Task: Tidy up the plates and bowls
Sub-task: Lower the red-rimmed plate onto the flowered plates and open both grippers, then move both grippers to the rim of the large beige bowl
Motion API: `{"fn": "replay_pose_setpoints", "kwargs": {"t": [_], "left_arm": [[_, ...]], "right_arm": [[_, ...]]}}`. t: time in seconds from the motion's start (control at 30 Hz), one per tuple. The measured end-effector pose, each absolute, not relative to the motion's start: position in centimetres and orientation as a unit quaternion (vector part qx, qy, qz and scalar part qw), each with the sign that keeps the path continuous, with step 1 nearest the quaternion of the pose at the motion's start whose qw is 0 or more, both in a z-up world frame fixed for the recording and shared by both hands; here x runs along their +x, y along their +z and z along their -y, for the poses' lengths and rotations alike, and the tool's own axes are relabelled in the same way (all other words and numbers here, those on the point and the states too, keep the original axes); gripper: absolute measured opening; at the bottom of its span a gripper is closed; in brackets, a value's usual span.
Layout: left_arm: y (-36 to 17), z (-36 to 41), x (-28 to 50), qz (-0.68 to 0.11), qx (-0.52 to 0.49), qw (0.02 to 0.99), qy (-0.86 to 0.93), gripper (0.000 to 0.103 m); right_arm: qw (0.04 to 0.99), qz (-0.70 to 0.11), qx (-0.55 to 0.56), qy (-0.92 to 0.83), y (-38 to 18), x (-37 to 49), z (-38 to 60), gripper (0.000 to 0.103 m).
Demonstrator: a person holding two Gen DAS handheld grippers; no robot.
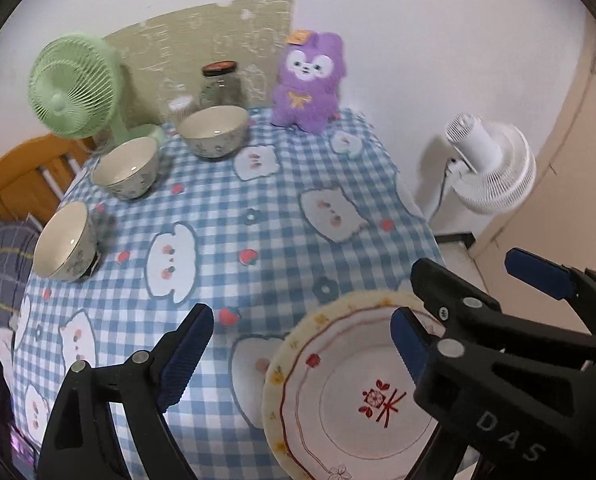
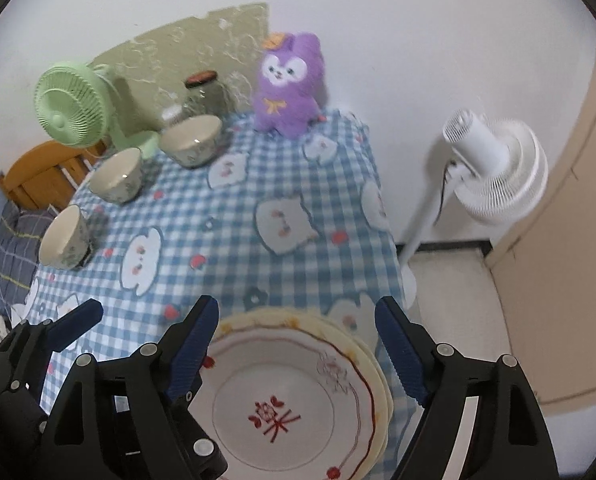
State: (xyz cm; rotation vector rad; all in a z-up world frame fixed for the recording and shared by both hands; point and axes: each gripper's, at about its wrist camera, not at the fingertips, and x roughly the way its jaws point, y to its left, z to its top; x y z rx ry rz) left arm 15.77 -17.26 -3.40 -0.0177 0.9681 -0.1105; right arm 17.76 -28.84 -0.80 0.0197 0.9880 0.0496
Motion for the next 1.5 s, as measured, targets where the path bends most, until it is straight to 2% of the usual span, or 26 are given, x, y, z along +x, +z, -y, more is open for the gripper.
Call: {"fn": "replay_pose_setpoints", "kwargs": {"t": [0.33, 1.0, 1.5], "left_arm": [[-1.7, 13.5, 15.8, -0.457, -0.029, 0.889, -0.024, 0.092], [0.4, 0.0, 17.9, -0.442, 0.007, 0.895, -0.068, 0.092], [-1.5, -8.7, 21.2, -0.457, -0.010, 0.889, -0.035, 0.090]], "right_arm": [[0.885, -0.462, -0.018, 0.051, 0.8, 18.4, 24.0, 0.083], [0.890, -0.454, 0.036, 0.007, 2.1, 19.2, 10.0, 0.084], [0.884, -0.466, 0.032, 0.031, 0.2, 22.9, 1.8, 0.084]]}}
